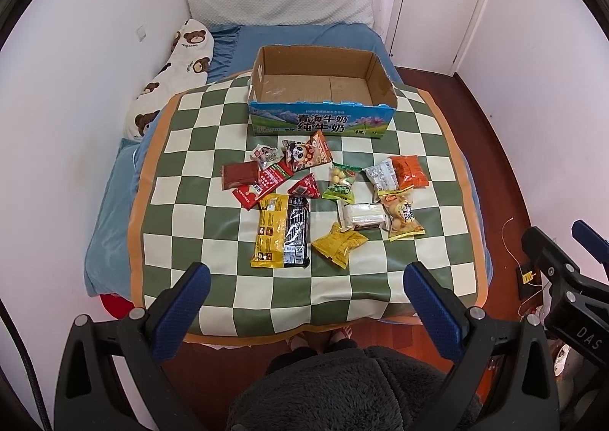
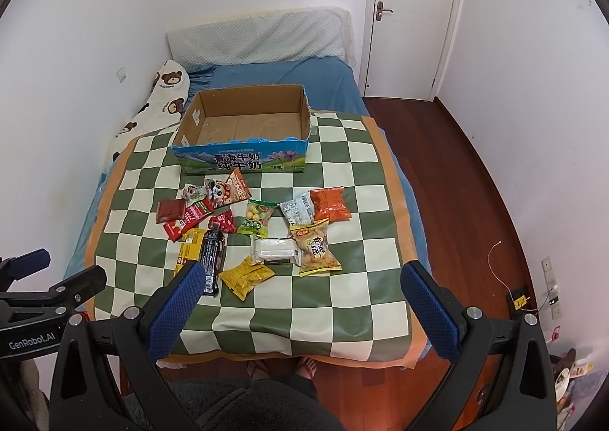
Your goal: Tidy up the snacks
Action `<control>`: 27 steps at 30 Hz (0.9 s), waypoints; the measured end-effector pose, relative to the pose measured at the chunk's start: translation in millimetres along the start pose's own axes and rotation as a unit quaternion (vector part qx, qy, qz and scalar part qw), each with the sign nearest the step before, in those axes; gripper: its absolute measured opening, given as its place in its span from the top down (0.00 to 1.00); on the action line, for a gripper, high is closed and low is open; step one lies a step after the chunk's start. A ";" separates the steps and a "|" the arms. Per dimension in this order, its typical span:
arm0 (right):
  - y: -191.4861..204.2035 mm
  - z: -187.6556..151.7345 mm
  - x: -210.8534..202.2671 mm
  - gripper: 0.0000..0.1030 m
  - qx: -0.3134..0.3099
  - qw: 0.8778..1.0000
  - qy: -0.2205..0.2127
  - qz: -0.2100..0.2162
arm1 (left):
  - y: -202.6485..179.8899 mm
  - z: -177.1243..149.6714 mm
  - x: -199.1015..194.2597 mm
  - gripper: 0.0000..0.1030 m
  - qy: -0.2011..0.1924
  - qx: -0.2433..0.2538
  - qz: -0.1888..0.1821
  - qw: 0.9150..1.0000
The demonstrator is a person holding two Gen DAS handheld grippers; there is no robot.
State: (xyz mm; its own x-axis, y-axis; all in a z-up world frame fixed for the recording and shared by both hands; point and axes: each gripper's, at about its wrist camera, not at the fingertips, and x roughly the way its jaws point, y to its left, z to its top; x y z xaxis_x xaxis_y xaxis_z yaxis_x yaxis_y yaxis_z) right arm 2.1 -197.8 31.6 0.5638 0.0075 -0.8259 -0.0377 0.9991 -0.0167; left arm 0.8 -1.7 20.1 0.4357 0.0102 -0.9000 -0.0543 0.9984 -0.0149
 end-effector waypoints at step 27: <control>-14.2 9.7 128.6 0.00 0.046 0.995 0.089 0.023 | 19.5 24.5 121.4 0.00 0.079 -0.003 0.069 0.994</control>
State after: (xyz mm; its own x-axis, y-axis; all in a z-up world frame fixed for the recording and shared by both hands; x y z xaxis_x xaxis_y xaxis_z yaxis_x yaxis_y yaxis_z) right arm 83.2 -210.6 -68.9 0.4073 0.0543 -0.9117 0.0209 0.9974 0.0687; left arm 74.7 20.4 -78.8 0.2769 0.1388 -0.9508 -0.1094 0.9876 0.1123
